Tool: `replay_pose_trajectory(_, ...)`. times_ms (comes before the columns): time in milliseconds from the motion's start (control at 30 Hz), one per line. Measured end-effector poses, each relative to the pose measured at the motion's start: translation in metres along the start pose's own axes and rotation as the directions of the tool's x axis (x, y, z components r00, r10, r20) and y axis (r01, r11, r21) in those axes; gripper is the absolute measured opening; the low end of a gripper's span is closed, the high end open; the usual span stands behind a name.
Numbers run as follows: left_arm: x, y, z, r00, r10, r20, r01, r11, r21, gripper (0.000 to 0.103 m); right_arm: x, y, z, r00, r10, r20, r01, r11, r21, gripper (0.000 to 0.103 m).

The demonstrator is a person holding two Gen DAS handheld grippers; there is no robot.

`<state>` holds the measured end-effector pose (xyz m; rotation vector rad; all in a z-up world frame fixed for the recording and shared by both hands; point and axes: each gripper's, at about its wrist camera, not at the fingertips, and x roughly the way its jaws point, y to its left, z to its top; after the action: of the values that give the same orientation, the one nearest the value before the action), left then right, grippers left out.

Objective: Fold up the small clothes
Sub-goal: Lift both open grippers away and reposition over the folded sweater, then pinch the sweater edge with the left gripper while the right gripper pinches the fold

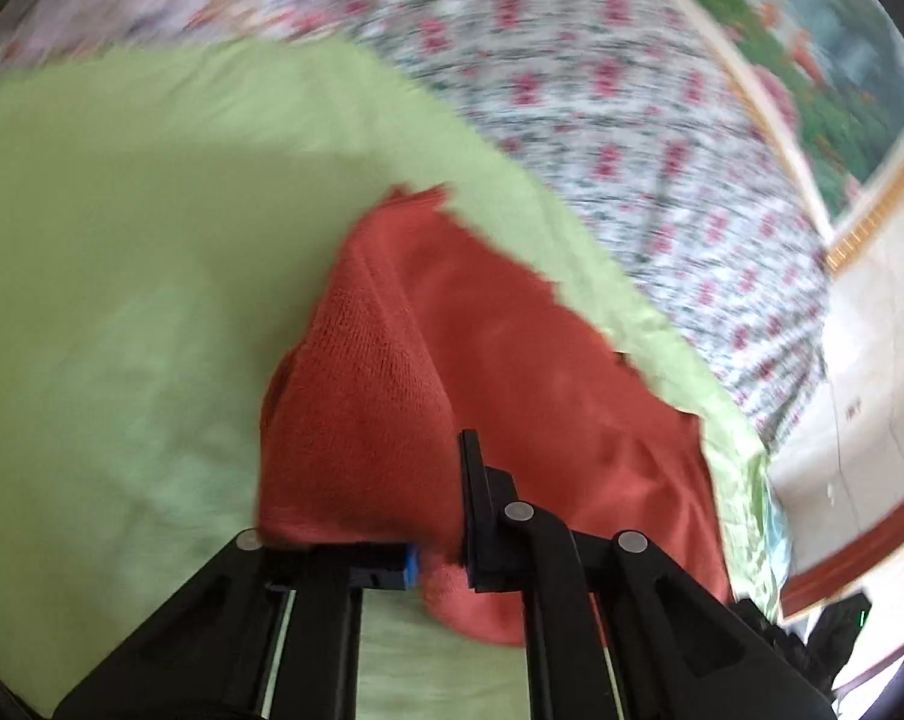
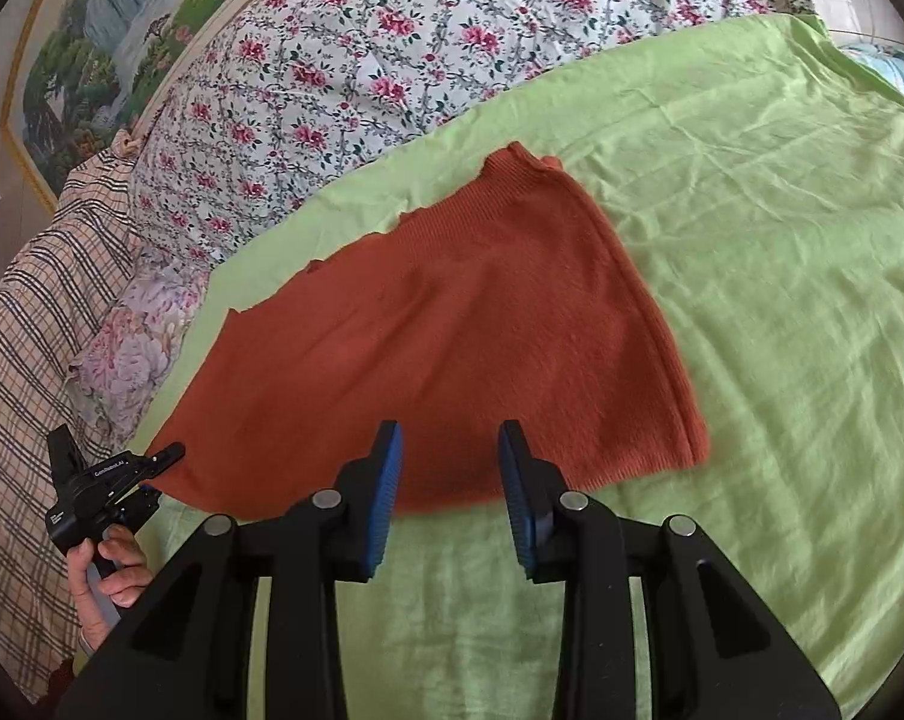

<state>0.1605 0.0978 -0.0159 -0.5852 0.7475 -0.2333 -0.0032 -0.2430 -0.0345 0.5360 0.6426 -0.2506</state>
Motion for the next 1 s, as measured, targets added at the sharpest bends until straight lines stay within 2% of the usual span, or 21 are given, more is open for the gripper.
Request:
replay_pose_trajectory(133,0.009,-0.066,-0.011,1.0,-0.024,0.015,0.021,0.977,0.21,0.007,0.017,0.0,0.027,0.997,0.043,-0.061,-0.043,0.999,-0.002,0.035)
replay_pose_trajectory(233,0.03,-0.11,-0.035,1.0,-0.027,-0.005,0.027,0.936,0.351,0.007,0.036,-0.005,0.048,0.987,0.112,-0.111,-0.11,0.994,0.027,0.035)
replay_pose_trajectory(300,0.049,-0.133,-0.056,0.999,-0.025,-0.039,0.039,0.907,0.419,0.006,0.057,0.0,0.064,0.979,0.124,-0.163,-0.124,0.992,0.012,0.036)
replay_pose_trajectory(333,0.056,-0.14,-0.064,0.998,-0.02,-0.056,0.042,0.897,0.44,0.006,0.067,0.003,0.069,0.97,0.152,-0.189,-0.153,0.988,0.011,0.037)
replay_pose_trajectory(367,0.066,-0.147,-0.074,0.997,-0.009,-0.079,0.045,0.882,0.468,0.006,0.076,0.005,0.074,0.959,0.191,-0.208,-0.19,0.982,0.025,0.042)
replay_pose_trajectory(400,0.073,-0.151,-0.082,0.995,0.002,-0.096,0.045,0.872,0.488,0.006,0.087,0.009,0.079,0.948,0.219,-0.229,-0.217,0.975,0.035,0.051)
replay_pose_trajectory(433,0.08,-0.153,-0.091,0.994,0.017,-0.111,0.041,0.861,0.506,0.006,0.097,0.012,0.083,0.936,0.242,-0.255,-0.241,0.97,0.039,0.055)
replay_pose_trajectory(500,0.09,-0.156,-0.102,0.992,0.052,-0.116,0.02,0.84,0.542,0.006,0.123,0.022,0.09,0.904,0.301,-0.305,-0.297,0.953,0.059,0.063)
replay_pose_trajectory(567,0.091,-0.156,-0.105,0.992,0.053,-0.114,0.019,0.835,0.55,0.006,0.148,0.029,0.095,0.867,0.354,-0.352,-0.342,0.935,0.098,0.068)
replay_pose_trajectory(633,0.09,-0.158,-0.104,0.993,0.047,-0.112,0.023,0.833,0.553,0.006,0.176,0.041,0.097,0.851,0.331,-0.409,-0.316,0.943,0.104,0.068)
replay_pose_trajectory(733,0.086,-0.157,-0.106,0.993,0.049,-0.109,0.022,0.824,0.566,0.006,0.2,0.063,0.098,0.838,0.333,-0.434,-0.332,0.94,0.08,0.068)
replay_pose_trajectory(767,0.085,-0.157,-0.106,0.993,0.05,-0.107,0.02,0.821,0.571,0.006,0.209,0.074,0.1,0.84,0.319,-0.439,-0.332,0.942,0.051,0.066)
replay_pose_trajectory(833,0.082,-0.16,-0.106,0.993,0.055,-0.104,0.016,0.815,0.58,0.006,0.219,0.089,0.1,0.851,0.277,-0.447,-0.318,0.948,-0.017,0.035)
replay_pose_trajectory(867,0.079,-0.161,-0.105,0.993,0.053,-0.103,0.016,0.813,0.582,0.006,0.226,0.097,0.1,0.847,0.256,-0.465,-0.31,0.95,-0.043,0.016)
replay_pose_trajectory(933,0.073,-0.166,-0.102,0.994,0.036,-0.106,0.032,0.813,0.581,0.006,0.225,0.103,0.104,0.851,0.244,-0.464,-0.306,0.95,-0.061,0.015)
replay_pose_trajectory(1000,0.066,-0.176,-0.101,0.992,-0.013,-0.124,0.082,0.814,0.575,0.006,0.204,0.103,0.112,0.867,0.262,-0.423,-0.329,0.94,-0.092,0.015)
